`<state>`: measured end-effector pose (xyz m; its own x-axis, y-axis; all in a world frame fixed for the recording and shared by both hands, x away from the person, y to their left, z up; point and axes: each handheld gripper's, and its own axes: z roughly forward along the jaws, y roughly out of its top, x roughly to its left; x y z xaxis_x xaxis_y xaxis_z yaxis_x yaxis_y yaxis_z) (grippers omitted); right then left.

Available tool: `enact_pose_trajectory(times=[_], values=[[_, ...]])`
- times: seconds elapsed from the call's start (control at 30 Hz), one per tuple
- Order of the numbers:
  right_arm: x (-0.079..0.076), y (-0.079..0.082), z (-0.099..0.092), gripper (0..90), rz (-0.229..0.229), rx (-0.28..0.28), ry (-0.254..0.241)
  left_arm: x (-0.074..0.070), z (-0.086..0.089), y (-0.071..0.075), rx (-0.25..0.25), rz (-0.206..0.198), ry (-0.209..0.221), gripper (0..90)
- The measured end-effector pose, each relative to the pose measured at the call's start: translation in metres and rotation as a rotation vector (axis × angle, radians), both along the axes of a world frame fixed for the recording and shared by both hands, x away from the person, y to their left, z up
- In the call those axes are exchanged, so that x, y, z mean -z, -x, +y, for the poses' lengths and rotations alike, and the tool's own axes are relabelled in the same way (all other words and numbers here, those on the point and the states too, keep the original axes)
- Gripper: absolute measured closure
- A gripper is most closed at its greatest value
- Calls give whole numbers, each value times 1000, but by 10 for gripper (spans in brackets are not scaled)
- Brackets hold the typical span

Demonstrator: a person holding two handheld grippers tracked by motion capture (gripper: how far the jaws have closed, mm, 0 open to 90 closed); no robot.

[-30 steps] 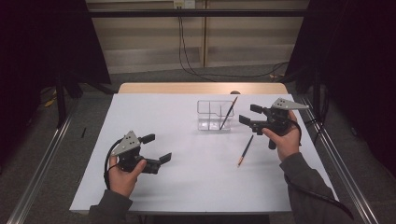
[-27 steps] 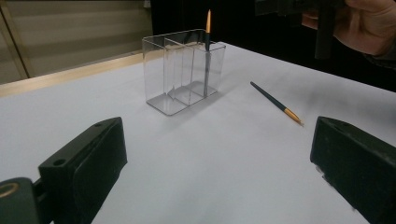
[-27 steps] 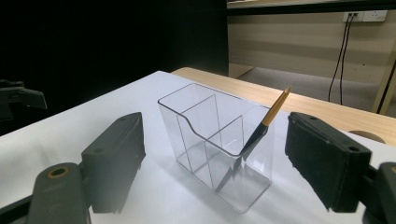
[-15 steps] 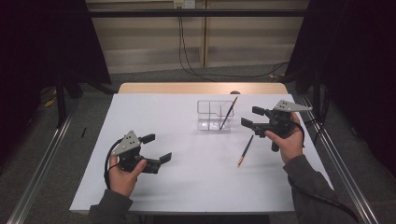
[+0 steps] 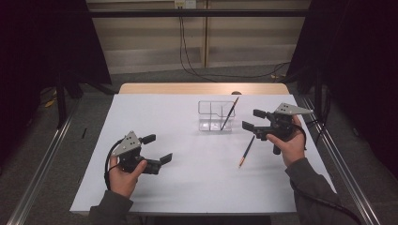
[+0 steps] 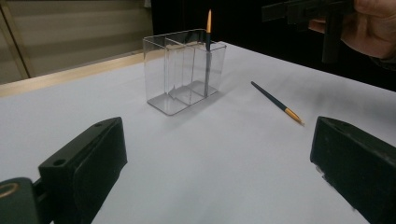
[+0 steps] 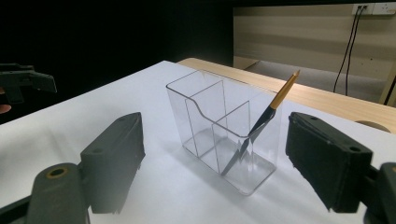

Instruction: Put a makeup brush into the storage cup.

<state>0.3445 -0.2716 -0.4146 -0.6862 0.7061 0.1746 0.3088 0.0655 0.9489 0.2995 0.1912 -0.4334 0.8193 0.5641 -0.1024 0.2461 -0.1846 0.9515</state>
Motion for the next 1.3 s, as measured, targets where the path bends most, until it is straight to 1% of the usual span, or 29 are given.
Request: enact_pose_trajectory(times=[0.07,0.13,0.3,0.53,0.63,0.67,0.73,0.77,0.8,0.9,0.93,1.07,1.13,1.3], values=[[1,1,-1,194,4,0,2,0,0,0,1,-1,3,34],[1,1,-1,194,3,0,2,-1,0,0,-5,-4,-7,34],[3,4,-2,192,2,-3,7,0,0,0,-6,-1,-3,34],[5,7,-3,190,14,-6,10,-1,0,0,-6,-3,-9,34],[6,7,-3,188,18,-10,19,0,0,0,-6,-1,-4,34],[6,7,-4,187,22,-6,25,0,0,0,5,-1,3,34],[7,6,-4,185,25,-9,28,0,0,-1,2,-1,-2,34],[7,7,-4,185,27,-9,32,0,0,-1,16,1,7,34],[8,6,-5,185,27,-10,31,1,-1,-2,18,2,9,34],[9,6,-6,183,40,-13,35,1,-1,-2,12,2,-3,34],[9,5,-7,182,46,-14,38,1,-1,-2,2,6,-10,34],[9,4,-8,180,57,-14,53,2,-2,-3,4,7,-6,34],[8,3,-8,176,73,-24,59,2,-2,-3,3,7,-6,34],[7,1,-9,172,98,-25,94,2,-1,-3,4,8,-4,34]])
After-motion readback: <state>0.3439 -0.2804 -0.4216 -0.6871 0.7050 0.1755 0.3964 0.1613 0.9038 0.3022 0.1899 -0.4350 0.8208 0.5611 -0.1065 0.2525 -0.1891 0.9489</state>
